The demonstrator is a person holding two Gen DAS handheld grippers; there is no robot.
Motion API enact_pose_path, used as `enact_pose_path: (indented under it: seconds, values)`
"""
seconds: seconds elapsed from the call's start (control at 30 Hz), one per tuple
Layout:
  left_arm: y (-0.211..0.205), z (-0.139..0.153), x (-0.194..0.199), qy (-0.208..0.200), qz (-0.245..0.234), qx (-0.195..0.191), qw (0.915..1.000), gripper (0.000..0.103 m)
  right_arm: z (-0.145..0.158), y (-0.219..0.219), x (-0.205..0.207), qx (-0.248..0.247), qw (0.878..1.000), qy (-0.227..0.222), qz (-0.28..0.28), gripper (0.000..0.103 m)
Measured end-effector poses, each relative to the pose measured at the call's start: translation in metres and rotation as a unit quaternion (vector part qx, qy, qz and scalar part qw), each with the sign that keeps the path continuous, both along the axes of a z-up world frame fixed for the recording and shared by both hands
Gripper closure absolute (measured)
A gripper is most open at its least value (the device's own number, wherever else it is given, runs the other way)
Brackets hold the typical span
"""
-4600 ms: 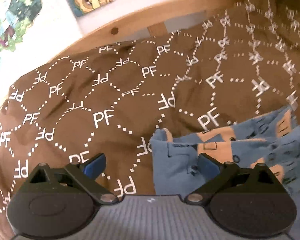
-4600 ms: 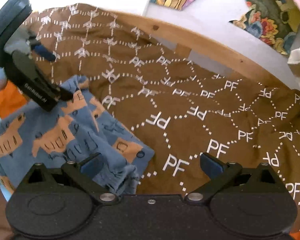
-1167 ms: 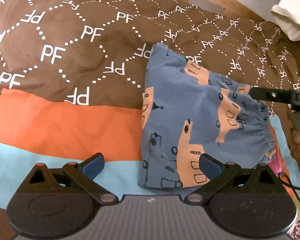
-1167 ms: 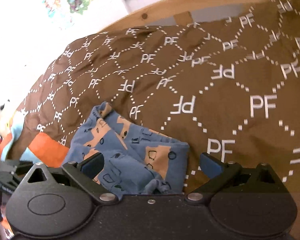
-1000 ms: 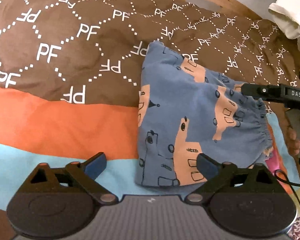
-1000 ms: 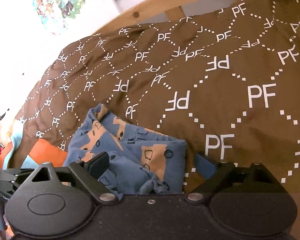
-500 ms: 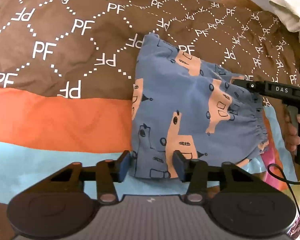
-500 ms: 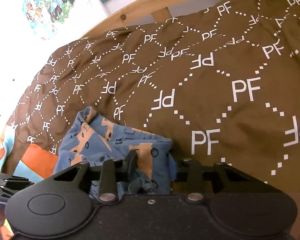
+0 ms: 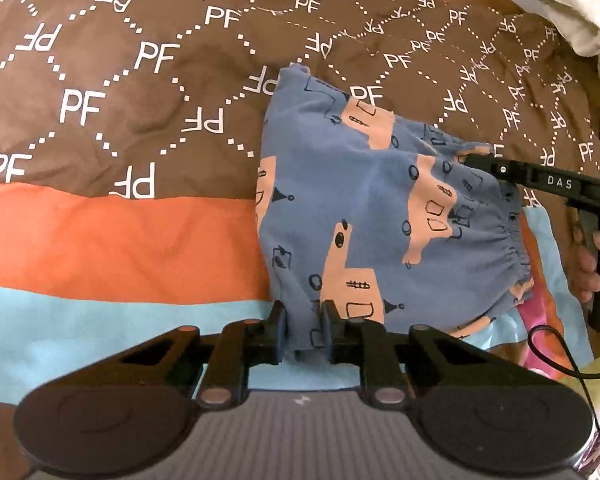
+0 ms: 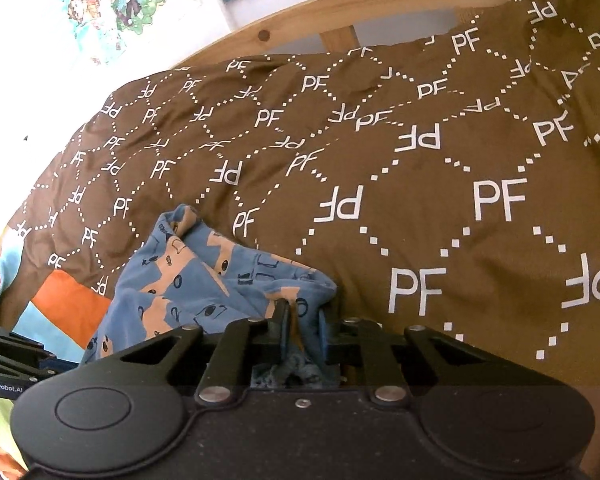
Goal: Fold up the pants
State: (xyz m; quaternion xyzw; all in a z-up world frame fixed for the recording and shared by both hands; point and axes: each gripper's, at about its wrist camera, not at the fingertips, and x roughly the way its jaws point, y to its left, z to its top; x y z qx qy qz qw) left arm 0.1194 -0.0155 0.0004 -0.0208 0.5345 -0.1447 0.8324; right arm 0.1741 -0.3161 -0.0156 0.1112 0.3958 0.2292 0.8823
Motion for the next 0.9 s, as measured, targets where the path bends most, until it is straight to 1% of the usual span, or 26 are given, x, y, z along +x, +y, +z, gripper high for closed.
enact_pose_path:
  seconds: [0.17, 0.3, 0.4, 0.53, 0.63, 0.8, 0.9]
  values:
    - [-0.002, -0.001, -0.001, -0.003, -0.004, 0.007, 1.0000, 0.083, 0.000, 0.002, 0.003, -0.008, 1.000, 0.006, -0.002, 0.085]
    - [-0.002, -0.001, -0.001, -0.002, -0.006, 0.009, 0.9999, 0.083, -0.003, 0.000, 0.006, -0.003, 1.000, 0.013, -0.006, 0.078]
    - [-0.002, -0.001, 0.000, 0.000, -0.004, 0.007, 1.0000, 0.083, -0.005, -0.001, 0.007, 0.003, 1.000, 0.017, -0.010, 0.077]
    - [-0.002, -0.001, -0.001, -0.002, -0.004, 0.009, 0.9999, 0.083, -0.005, 0.000, 0.006, 0.005, 1.000, 0.015, -0.009, 0.086]
    - [-0.003, 0.000, -0.002, -0.005, -0.005, 0.009, 0.9999, 0.086, -0.003, 0.002, 0.002, -0.004, 1.000, 0.007, -0.007, 0.089]
    - [-0.001, 0.003, -0.004, -0.012, -0.008, 0.007, 0.9999, 0.093, 0.006, 0.007, -0.007, -0.021, 1.000, -0.019, -0.001, 0.092]
    - [0.001, 0.007, -0.006, -0.016, -0.005, 0.002, 0.9999, 0.095, 0.012, 0.011, -0.013, -0.035, 0.999, -0.035, 0.002, 0.092]
